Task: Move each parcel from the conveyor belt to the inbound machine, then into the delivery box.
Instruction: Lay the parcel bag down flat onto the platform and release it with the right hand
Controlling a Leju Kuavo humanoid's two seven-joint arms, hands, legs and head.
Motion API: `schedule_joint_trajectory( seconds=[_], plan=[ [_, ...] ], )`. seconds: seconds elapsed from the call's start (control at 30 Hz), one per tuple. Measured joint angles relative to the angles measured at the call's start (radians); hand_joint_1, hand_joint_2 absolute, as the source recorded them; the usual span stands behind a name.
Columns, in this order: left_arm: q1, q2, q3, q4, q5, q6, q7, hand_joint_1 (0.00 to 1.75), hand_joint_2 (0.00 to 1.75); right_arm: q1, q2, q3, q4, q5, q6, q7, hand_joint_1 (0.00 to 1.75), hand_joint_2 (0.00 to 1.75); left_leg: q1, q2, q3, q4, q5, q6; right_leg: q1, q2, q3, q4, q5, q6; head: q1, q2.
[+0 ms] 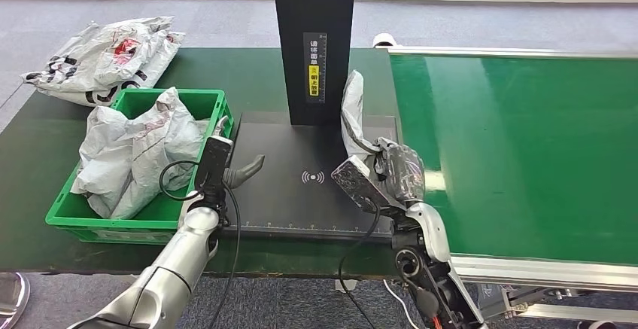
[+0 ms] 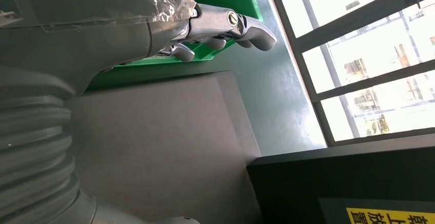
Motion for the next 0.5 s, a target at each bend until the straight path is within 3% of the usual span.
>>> schedule_joint_trajectory(
  seconds=[0.17,0.3,0.4,0.5],
  plan=[
    [-0.023,-0.013,0.000,0.014,-0.006,-0.014,0.003,0.00,1.75,0.004,0.026,0.082,-0.001,-0.007,0.090,0.024,1.72,1.75,0.000,0.000,0.000,0.000,0.000,0.000,0.000,0.000,0.000,0.000,0.000,0.000,0.000,0.000],
    [-0.040,-0.025,0.000,0.024,-0.006,-0.017,0.009,0.00,1.75,-0.001,0.038,0.130,0.020,-0.060,0.182,0.056,0.00,1.75,0.000,0.000,0.000,0.000,0.000,0.000,0.000,0.000,0.000,0.000,0.000,0.000,0.000,0.000],
    [-0.055,-0.034,0.000,0.033,-0.007,-0.017,0.020,0.00,1.75,-0.025,0.039,0.172,0.086,-0.072,0.249,0.104,0.00,1.75,0.000,0.000,0.000,0.000,0.000,0.000,0.000,0.000,0.000,0.000,0.000,0.000,0.000,0.000],
    [-0.071,-0.044,0.000,0.040,-0.008,-0.012,0.028,0.00,1.75,-0.058,0.039,0.209,0.177,-0.059,0.246,0.140,0.00,1.75,0.000,0.000,0.000,0.000,0.000,0.001,0.000,0.000,0.000,0.000,0.001,0.000,0.000,0.000]
  ],
)
